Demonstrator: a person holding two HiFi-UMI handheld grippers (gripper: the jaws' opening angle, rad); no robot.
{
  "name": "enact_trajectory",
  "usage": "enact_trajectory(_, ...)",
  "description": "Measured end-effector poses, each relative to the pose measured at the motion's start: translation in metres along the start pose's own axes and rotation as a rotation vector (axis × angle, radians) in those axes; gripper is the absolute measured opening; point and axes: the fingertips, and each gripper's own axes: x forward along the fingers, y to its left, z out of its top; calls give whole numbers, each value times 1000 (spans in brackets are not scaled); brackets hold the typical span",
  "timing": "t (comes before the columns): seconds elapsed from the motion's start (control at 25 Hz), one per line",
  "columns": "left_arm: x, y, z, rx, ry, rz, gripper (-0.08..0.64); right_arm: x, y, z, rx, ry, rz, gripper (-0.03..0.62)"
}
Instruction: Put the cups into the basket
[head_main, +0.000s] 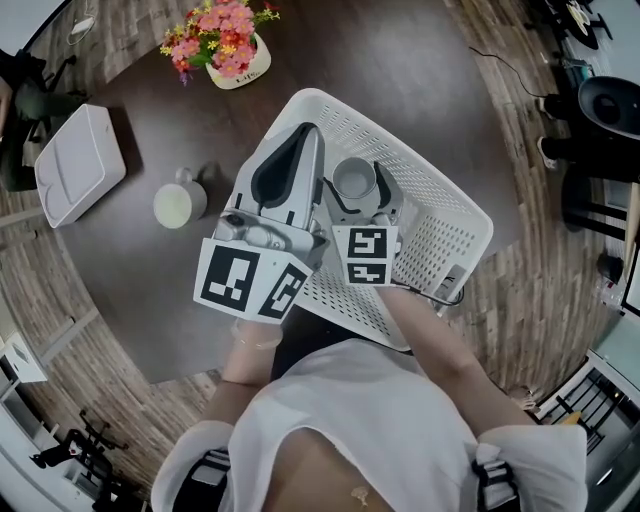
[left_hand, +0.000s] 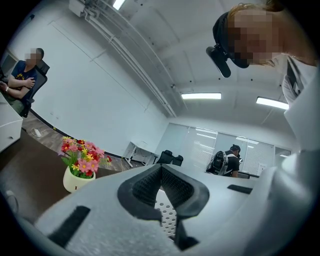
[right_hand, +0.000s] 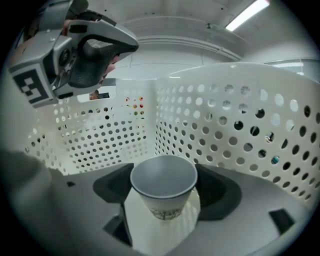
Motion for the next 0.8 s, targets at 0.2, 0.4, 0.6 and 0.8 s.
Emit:
enact_trajectory(0.2, -1, 0, 0, -1, -2, -5, 9, 0, -2, -5, 9, 30, -17, 387)
enact_trajectory(0.4, -1, -4, 1, 2, -3, -14, 9, -2, -3, -8, 13, 59, -19, 387)
enact_trajectory(0.6, 0, -4, 1, 5, -2, -21, 9, -6, -5, -6, 47, 67, -30, 388)
enact_trajectory(0.8, -1, -8, 2, 4, -4, -35, 9, -18, -7, 5, 81, 37, -37, 388)
